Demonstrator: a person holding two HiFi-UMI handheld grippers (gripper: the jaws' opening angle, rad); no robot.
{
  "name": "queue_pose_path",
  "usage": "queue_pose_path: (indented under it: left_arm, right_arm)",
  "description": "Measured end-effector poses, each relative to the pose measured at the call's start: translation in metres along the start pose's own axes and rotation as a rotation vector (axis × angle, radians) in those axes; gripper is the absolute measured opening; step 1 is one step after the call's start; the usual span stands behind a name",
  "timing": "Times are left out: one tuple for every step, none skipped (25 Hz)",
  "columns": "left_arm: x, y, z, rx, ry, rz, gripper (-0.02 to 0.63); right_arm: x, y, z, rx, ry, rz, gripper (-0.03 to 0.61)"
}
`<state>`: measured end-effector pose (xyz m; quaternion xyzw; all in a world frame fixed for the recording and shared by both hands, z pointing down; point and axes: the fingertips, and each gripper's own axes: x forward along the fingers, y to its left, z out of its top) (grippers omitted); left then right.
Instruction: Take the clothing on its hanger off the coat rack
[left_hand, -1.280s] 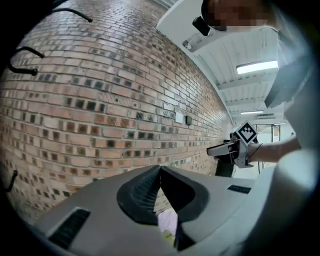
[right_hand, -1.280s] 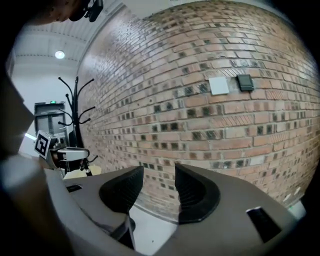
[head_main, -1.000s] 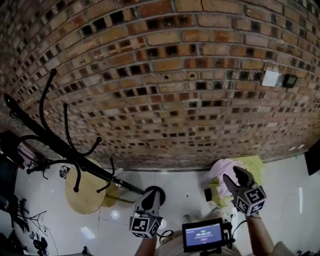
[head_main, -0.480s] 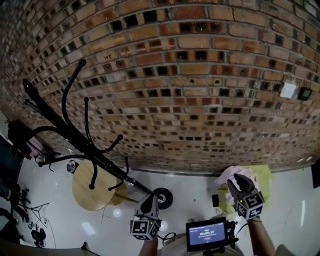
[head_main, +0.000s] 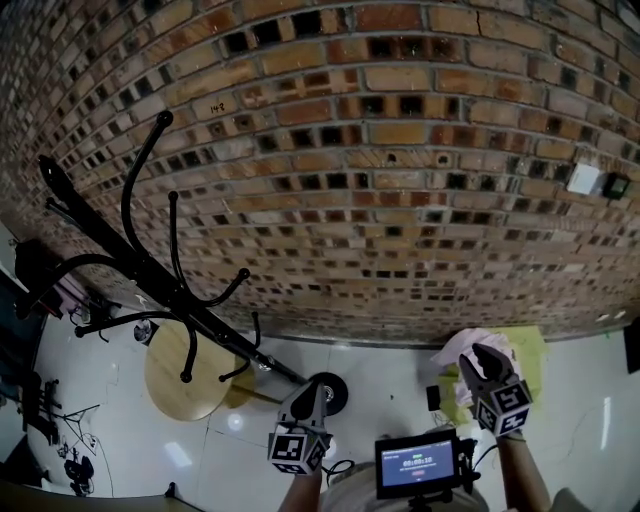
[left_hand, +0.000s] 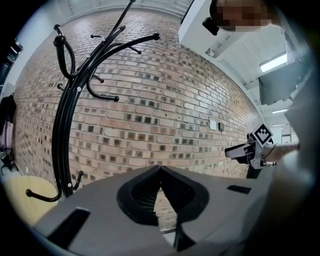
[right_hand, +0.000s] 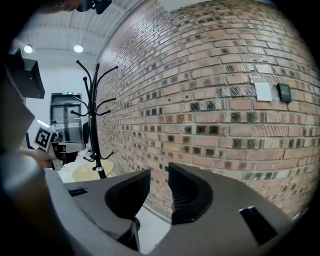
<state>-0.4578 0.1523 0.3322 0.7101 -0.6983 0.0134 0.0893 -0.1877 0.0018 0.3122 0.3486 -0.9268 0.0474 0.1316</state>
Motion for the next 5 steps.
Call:
queue_pose_path:
  left_arm:
    - [0.0016, -0.001, -0.0003, 0.0, 0.002, -0.006, 0.012]
    - [0.0029, -0.0021, -0.0004, 0.0, 0.004, -0.011, 0.012]
    - [0.0037, -0.0029, -0.0004, 0.0, 0.005, -0.015, 0.012]
    - [0.0043, -0.0036, -0.0005, 0.0, 0.007, -0.018, 0.012]
    - [0.0048, -0.0041, -0.0006, 0.0, 0.009, -0.021, 0.012]
  right_arm:
    - [-0.0003, -0.0001, -0.0026, 0.005, 0.009, 0.001, 0.103]
    - [-0.0007, 0.0009, -0.0043, 0.01, 0.02, 0.004, 0.103]
    - [-0.0008, 0.0026, -0.0042, 0.015, 0.027, 0.007, 0.103]
    - [-0.0008, 0.0045, -0.003, 0.019, 0.03, 0.011, 0.103]
    - [-0.0007, 0.0066, -0.0014, 0.022, 0.032, 0.014, 0.103]
